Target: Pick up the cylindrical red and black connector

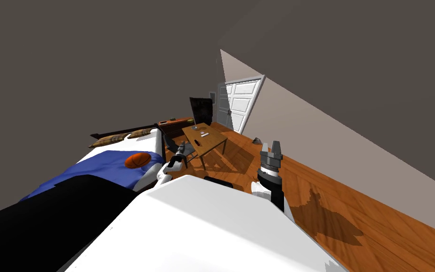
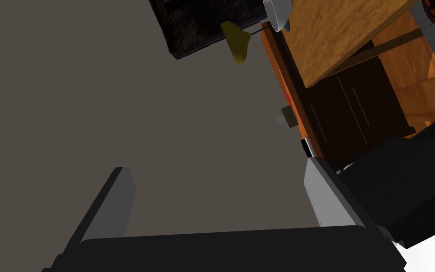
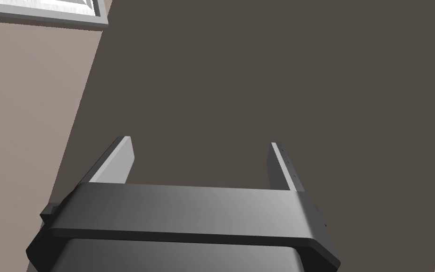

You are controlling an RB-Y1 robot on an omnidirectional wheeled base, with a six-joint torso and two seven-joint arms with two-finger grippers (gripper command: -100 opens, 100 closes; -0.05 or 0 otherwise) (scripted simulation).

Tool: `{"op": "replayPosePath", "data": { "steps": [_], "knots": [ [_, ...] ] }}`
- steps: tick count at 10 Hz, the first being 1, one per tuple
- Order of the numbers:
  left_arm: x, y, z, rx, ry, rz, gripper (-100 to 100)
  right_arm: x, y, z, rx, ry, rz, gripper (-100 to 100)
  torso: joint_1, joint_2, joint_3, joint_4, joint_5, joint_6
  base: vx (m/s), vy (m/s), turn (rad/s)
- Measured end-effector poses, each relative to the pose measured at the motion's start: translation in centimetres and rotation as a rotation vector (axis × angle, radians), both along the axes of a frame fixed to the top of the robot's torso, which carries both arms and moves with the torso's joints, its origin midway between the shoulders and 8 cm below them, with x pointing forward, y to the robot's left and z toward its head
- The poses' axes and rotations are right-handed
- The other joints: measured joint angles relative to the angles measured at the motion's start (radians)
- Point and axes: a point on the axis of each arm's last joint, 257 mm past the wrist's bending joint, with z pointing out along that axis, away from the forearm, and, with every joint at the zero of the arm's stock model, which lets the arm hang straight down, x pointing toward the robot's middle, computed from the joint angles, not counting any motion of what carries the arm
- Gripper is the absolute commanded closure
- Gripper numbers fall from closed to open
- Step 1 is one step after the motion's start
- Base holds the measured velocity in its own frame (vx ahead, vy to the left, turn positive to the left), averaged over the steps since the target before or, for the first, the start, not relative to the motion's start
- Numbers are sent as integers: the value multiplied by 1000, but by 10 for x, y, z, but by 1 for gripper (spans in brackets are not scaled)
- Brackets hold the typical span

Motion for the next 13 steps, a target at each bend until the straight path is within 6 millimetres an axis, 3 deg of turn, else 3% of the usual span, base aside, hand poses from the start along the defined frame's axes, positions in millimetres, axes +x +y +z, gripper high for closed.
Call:
{"op": "replayPosePath", "data": {
  "steps": [4, 13],
  "knots": [
    [-8, 31, -50, -44, 118, 60, -100, 0, 0, 0, 0, 0, 0, 0, 2, -1, -1, 0, 0, 0, 38, -4, -101],
    [-32, 64, -138, -138, 383, 165, -100, 0, 0, 0, 0, 0, 0, 0, 4, -6, -3, -1, 1, 0, 71, 18, -106]
  ]
}}
